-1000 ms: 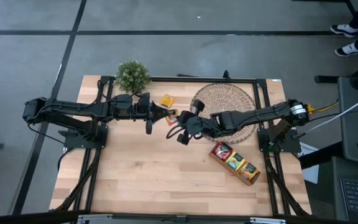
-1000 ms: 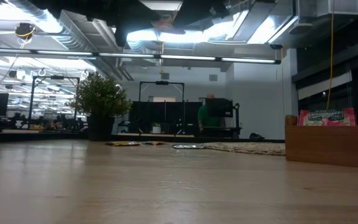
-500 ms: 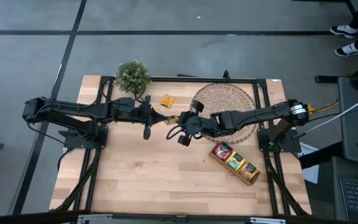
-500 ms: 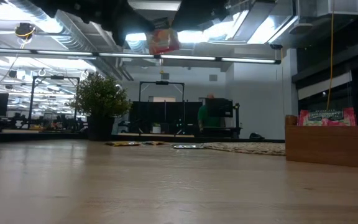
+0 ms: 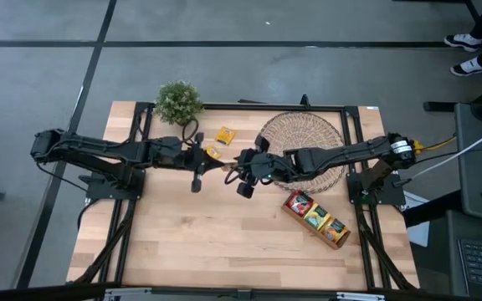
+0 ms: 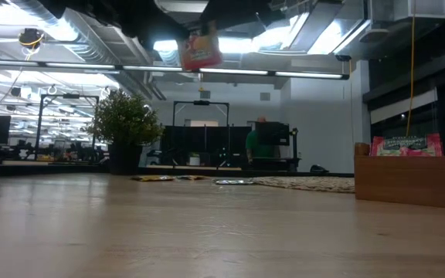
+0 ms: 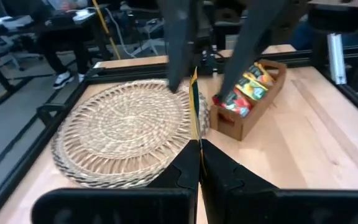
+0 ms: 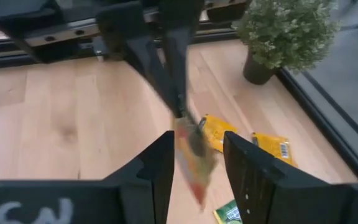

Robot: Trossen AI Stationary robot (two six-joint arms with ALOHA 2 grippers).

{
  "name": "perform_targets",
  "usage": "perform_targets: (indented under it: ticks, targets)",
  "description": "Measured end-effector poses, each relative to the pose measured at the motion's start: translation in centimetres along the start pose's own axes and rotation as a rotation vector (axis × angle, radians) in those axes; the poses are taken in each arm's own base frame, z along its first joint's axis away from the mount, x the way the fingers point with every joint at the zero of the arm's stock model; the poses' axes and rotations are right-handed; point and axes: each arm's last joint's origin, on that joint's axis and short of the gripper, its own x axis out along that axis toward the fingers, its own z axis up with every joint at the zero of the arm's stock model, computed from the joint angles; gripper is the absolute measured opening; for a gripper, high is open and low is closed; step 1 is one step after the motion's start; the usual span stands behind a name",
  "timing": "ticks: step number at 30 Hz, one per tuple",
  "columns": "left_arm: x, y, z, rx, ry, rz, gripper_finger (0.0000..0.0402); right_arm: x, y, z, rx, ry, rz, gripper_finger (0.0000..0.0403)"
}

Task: Pick & Place Tea
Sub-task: Put the bottom orange tea bag into the right slot of the wooden organizer

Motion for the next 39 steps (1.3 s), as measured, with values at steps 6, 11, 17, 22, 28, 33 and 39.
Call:
perform_targets:
  ticks: [6, 11, 17, 22, 28, 33, 39]
  targets:
    - [0.0, 0.0, 0.0, 0.008, 0.001, 0.011, 0.0003, 0.0, 0.2, -0.1, 0.005, 0.018, 0.087, 0.0108]
    - [0.0, 0.0, 0.0, 0.008, 0.0, 0.005, 0.0002, 0.0, 0.3, -0.1, 0.003, 0.023, 0.097, 0.0042]
    - [0.0, -0.1, 0.0, 0.008, -0.001, -0.031, 0.0009, 0.0, 0.2, -0.3, -0.003, 0.039, 0.079, 0.001]
    - [0.0, -0.1, 0.0, -0.008, -0.003, -0.04, 0.0018, -0.1, 0.2, -0.7, -0.011, 0.075, 0.075, 0.0005]
    - [0.0, -0.1, -0.1, -0.01, 0.008, -0.042, 0.005, -2.7, 0.4, -1.3, 0.071, 0.195, 0.157, 0.0004]
    - [0.0, -0.1, -0.1, -0.01, 0.011, -0.042, 0.0077, -5.7, 0.8, -2.0, 0.18, 0.295, 0.172, 0.0004]
    - [0.0, -0.1, -0.1, -0.018, 0.012, -0.042, 0.0086, -9.1, 1.1, -3.3, 0.328, 0.468, 0.171, 0.0004]
